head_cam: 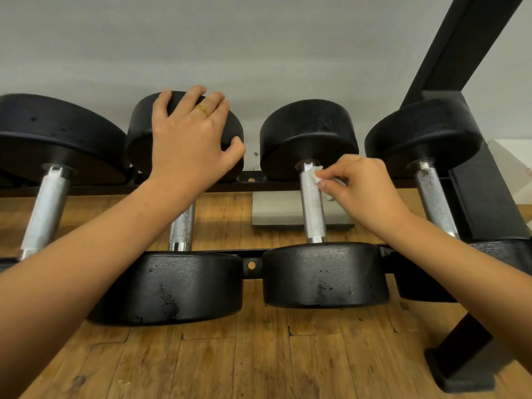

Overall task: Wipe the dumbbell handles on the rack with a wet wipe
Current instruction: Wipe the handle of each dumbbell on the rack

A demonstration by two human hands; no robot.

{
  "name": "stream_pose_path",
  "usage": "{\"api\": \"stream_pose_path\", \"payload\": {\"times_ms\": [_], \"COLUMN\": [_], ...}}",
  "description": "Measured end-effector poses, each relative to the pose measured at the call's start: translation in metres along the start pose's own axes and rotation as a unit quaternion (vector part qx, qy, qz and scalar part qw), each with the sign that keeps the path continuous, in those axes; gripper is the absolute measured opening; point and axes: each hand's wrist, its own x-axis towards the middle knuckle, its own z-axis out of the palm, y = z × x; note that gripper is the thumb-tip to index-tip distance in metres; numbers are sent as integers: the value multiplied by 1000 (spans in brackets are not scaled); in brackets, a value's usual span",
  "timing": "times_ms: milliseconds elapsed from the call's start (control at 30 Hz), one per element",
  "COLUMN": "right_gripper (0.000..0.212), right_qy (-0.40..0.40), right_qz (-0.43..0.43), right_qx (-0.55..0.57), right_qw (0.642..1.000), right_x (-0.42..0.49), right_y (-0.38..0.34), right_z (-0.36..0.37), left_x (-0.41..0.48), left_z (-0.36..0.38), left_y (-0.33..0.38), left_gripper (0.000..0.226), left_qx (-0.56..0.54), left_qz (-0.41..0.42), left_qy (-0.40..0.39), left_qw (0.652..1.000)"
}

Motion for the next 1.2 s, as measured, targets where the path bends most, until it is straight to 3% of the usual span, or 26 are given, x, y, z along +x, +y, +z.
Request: {"api": "stream_pose_path", "payload": {"times_ms": [133, 300, 467, 667, 833, 1033, 1200], "right_gripper": [24, 22, 23, 21, 21, 19, 17], "right_qy": [0, -104, -57, -175, -121, -312, -222], "right_qz": [-3, -32, 9, -37, -41, -55, -105], "right_qx": [-5, -3, -18, 5, 9, 73, 18], "right_qw": [1000, 994, 998, 984, 992, 946, 969], "right_x": [7, -15, 14, -9, 4, -14, -10], "right_y": [-2, -3, -13, -8, -7, 1, 1], "right_z": [0, -15, -12, -23, -17, -30, -19], "left_x": [-1, -2, -1, -2, -2, -2, -2], "left_z": [-1, -1, -3, -3, -3, -2, -2], "left_y": [0, 0, 2, 1, 2, 1, 1], "left_gripper": [56, 56, 56, 56, 57, 56, 56], "left_qx": [0, 2, 0, 3, -4, -4, -4], "left_qz": [0, -2, -4, -2, -6, -2, -1], "left_qy": [1, -2, -2, -1, 0, 0, 2], "left_qw": [1000, 1000, 1000, 1000, 1000, 1000, 1000]}}
